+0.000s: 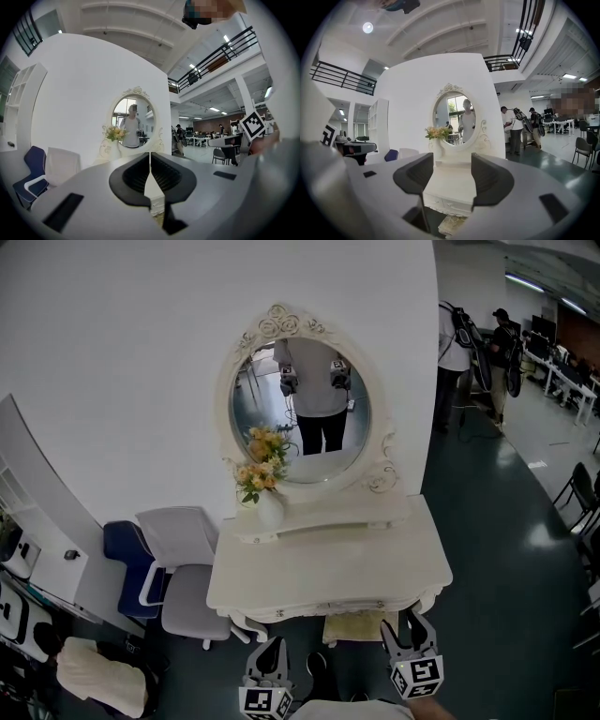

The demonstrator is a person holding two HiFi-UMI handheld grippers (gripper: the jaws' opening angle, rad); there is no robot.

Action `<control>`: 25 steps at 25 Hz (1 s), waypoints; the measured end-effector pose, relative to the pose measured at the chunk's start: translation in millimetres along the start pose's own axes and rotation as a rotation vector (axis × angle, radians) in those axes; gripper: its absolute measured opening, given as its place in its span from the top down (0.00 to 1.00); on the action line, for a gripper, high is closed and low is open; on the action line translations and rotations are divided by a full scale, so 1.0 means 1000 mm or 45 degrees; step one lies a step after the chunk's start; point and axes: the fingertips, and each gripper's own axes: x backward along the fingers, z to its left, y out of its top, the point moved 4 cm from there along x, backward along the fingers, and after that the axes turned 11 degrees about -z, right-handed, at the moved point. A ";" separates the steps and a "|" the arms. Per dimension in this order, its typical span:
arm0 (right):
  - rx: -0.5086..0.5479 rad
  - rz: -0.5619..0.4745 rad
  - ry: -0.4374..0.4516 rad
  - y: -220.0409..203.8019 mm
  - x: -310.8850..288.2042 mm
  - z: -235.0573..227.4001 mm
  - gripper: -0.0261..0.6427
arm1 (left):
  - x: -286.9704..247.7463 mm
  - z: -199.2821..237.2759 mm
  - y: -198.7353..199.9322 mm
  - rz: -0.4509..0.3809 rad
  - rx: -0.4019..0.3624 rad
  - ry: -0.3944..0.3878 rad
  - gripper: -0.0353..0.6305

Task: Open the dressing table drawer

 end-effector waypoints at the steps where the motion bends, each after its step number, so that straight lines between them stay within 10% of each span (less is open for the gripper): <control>1: 0.001 0.001 -0.004 -0.001 -0.005 -0.001 0.57 | -0.005 0.003 -0.001 0.003 0.004 -0.002 0.91; 25: 0.055 0.044 -0.268 -0.012 -0.206 -0.017 0.59 | -0.224 0.129 -0.033 0.042 0.063 -0.325 0.91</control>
